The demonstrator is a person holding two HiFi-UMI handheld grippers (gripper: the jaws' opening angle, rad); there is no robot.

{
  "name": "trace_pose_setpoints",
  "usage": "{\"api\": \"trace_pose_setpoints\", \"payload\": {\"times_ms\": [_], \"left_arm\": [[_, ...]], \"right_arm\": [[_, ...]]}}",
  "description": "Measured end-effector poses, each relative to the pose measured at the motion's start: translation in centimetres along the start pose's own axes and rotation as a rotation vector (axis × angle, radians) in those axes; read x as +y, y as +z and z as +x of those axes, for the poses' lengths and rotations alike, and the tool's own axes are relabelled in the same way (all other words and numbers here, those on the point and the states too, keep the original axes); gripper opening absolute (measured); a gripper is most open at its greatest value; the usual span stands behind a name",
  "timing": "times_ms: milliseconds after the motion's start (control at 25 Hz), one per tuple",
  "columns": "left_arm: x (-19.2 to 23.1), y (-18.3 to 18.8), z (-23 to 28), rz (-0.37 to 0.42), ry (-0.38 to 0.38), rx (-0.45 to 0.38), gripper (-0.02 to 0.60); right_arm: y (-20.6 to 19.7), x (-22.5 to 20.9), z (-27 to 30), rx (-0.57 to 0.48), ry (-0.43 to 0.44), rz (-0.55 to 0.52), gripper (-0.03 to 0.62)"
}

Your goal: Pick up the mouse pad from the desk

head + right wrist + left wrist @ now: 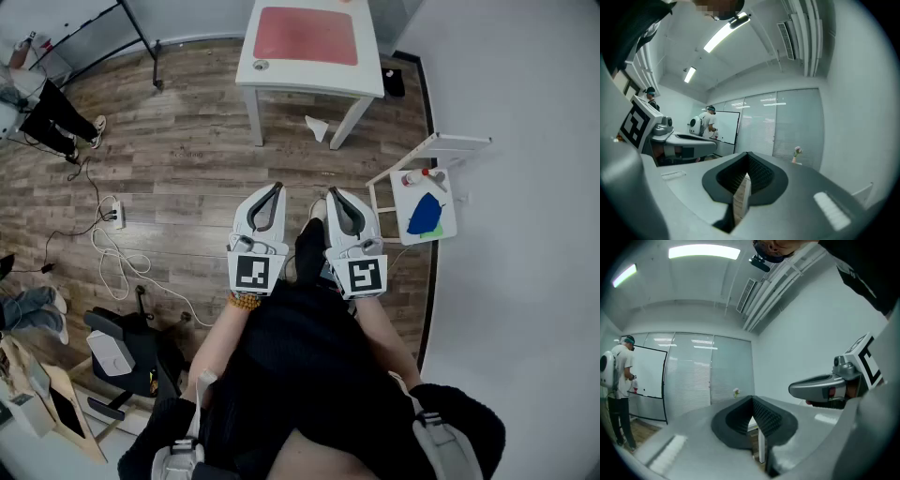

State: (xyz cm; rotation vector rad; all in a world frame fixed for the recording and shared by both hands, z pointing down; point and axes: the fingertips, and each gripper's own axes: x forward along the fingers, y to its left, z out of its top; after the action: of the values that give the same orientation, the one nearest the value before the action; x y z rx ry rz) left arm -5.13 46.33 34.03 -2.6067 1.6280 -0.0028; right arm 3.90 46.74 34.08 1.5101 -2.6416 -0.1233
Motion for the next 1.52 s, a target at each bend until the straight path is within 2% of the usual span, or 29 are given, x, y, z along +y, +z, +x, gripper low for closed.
{"api": "trace_pose_setpoints", "payload": {"times_ms": [200, 440, 600, 1040, 1240, 1520], "left_arm": [[0.9, -0.3, 2.6, 0.018, -0.007, 0.001, 0.0], [3.3, -1.2, 6.9, -0.002, 0.014, 0.024, 0.0], [4.1, -1.2, 11.3, 0.024, 0.006, 0.033, 0.0], [6.3, -0.6, 23.9, 0.06, 0.031, 0.048, 0.0], [6.5, -2.0, 29.3, 0.074, 0.048, 0.102, 0.0], [6.2, -3.8, 34.4, 0.111, 0.051, 0.159, 0.0]], "right_arm": [[-1.7, -1.5, 2.1, 0.049, 0.037, -0.006, 0.026], [-1.6, -4.5, 6.8, 0.038, 0.04, 0.003, 0.026], [-0.9, -8.1, 10.1, 0.013, 0.028, 0.002, 0.026], [-2.4, -18.1, 18.4, 0.073, 0.04, 0.012, 0.026], [-3.7, -22.9, 22.1, 0.078, 0.066, 0.032, 0.026], [-7.0, -29.5, 24.6, 0.121, 0.032, 0.097, 0.026]]}}
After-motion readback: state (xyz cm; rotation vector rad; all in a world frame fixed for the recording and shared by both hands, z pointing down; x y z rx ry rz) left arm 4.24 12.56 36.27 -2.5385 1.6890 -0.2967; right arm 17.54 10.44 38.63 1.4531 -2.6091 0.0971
